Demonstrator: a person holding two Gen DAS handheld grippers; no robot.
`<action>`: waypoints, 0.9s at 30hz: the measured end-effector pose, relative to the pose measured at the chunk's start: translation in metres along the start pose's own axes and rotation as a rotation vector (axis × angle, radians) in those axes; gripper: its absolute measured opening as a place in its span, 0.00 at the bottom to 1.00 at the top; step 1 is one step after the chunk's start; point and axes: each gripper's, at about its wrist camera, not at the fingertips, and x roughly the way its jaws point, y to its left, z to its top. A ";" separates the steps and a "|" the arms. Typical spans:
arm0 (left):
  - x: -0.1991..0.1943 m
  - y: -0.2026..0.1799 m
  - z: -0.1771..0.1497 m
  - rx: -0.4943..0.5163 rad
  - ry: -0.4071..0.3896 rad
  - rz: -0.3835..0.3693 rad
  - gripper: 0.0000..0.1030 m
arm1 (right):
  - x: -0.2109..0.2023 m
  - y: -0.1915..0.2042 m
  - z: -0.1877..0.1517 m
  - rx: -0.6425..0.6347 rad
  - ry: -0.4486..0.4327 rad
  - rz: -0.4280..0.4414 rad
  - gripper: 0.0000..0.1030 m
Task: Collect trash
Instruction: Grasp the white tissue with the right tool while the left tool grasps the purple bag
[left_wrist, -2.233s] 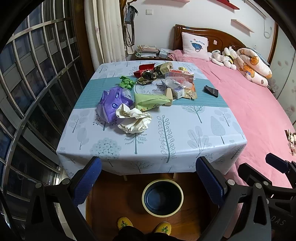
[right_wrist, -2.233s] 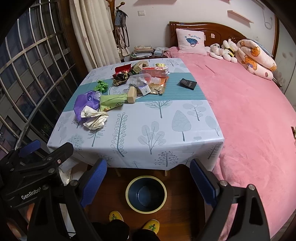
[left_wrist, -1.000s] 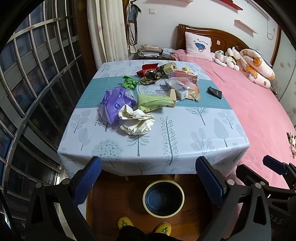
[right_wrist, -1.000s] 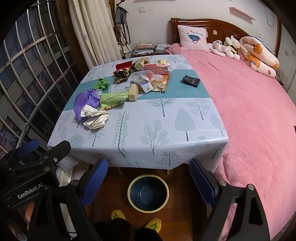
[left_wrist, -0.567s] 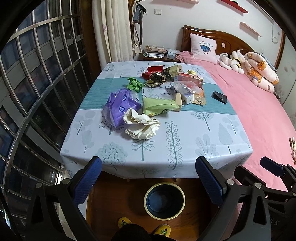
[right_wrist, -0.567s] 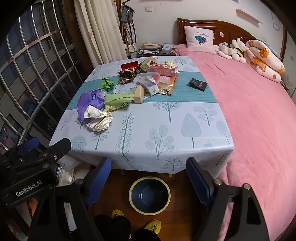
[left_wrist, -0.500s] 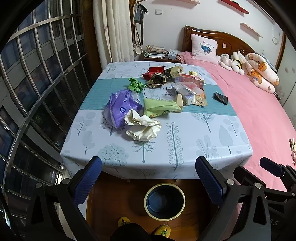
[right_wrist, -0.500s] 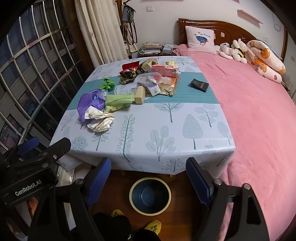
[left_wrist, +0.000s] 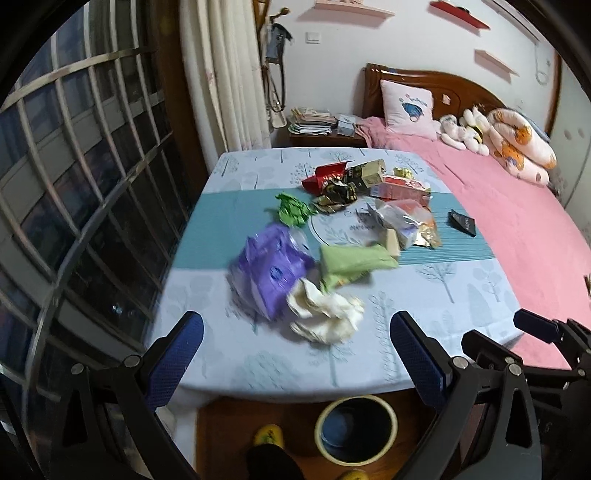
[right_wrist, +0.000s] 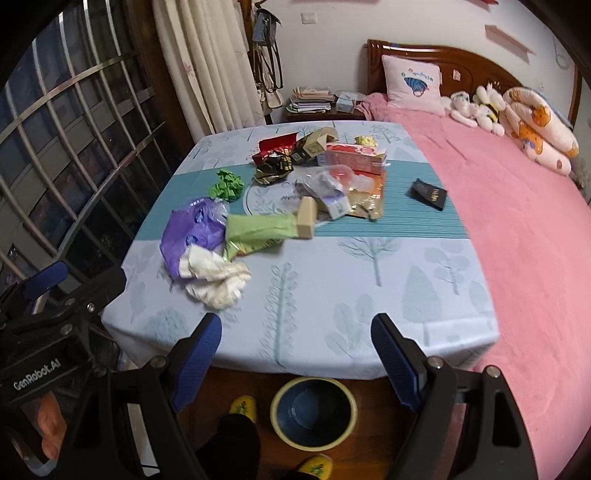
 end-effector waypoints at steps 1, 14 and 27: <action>0.007 0.009 0.008 0.020 0.005 -0.004 0.97 | 0.007 0.004 0.004 0.013 0.012 0.002 0.81; 0.115 0.084 0.067 0.088 0.216 -0.141 0.97 | 0.125 0.036 0.037 0.356 0.219 0.041 0.81; 0.221 0.081 0.091 0.156 0.437 -0.279 0.97 | 0.184 0.048 0.022 0.535 0.325 0.086 0.68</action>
